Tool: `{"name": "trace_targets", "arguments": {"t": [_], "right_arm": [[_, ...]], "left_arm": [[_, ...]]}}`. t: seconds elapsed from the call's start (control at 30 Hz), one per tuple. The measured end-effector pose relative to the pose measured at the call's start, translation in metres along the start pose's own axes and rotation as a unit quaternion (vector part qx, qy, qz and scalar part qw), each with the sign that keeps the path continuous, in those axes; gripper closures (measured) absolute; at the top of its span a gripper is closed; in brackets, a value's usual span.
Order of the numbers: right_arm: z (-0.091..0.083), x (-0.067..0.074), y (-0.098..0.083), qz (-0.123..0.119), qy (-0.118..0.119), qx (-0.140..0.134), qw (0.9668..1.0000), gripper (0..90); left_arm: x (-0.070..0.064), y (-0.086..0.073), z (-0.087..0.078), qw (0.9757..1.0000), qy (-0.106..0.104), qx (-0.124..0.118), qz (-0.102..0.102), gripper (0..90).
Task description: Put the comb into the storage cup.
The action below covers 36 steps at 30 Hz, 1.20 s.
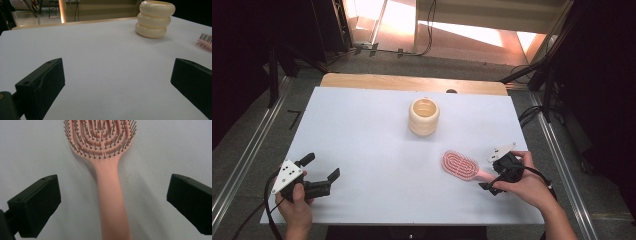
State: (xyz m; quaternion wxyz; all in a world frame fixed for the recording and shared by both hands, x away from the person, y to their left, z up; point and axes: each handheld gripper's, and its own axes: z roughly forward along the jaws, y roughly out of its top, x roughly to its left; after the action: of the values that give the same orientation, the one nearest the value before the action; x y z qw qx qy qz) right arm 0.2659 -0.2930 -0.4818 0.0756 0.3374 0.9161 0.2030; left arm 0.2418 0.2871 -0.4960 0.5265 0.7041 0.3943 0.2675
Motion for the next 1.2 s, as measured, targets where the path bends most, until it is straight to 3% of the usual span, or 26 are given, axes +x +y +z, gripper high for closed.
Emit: {"name": "trace_targets", "arguments": {"t": [0.1, 0.2, 0.37, 0.77, 0.83, 0.87, 0.93, 1.03, 1.2], "right_arm": [[0.002, 0.001, 0.003, -0.004, -0.002, 0.009, 0.9999, 7.2], [0.005, 0.001, 0.005, -0.006, -0.008, 0.017, 0.9998, 24.3], [0.009, -0.001, 0.009, -0.002, 0.000, 0.034, 0.9994, 38.3], [0.014, -0.004, 0.016, -0.019, 0.012, 0.063, 0.9977, 55.2], [0.014, -0.003, 0.016, -0.025, 0.013, 0.067, 0.9974, 59.4], [0.014, -0.003, 0.017, -0.038, 0.017, 0.068, 0.9968, 65.7], [0.014, -0.001, 0.018, -0.052, 0.019, 0.071, 0.9959, 67.1], [0.014, -0.002, 0.020, -0.054, 0.026, 0.080, 0.9950, 67.8], [0.014, -0.003, 0.017, -0.057, 0.029, 0.067, 0.9957, 68.1]], "left_arm": [[0.000, 0.000, 0.000, 1.0000, 0.000, 0.000, 0.000, 0.0], [0.000, 0.000, 0.000, 1.0000, 0.000, 0.000, 0.000, 0.0], [0.000, 0.000, 0.000, 1.0000, -0.001, -0.001, -0.001, 0.0], [0.000, 0.000, 0.000, 1.0000, -0.002, -0.001, 0.000, 0.0], [0.000, 0.000, 0.000, 1.0000, -0.002, -0.001, 0.000, 0.0], [0.000, 0.000, 0.000, 1.0000, -0.002, 0.000, 0.000, 0.0], [0.000, 0.000, 0.000, 1.0000, -0.002, 0.000, 0.000, 0.0], [0.000, 0.000, 0.000, 1.0000, -0.002, 0.000, 0.000, 0.0], [0.000, 0.000, 0.000, 1.0000, -0.003, -0.002, -0.002, 0.0]]}}
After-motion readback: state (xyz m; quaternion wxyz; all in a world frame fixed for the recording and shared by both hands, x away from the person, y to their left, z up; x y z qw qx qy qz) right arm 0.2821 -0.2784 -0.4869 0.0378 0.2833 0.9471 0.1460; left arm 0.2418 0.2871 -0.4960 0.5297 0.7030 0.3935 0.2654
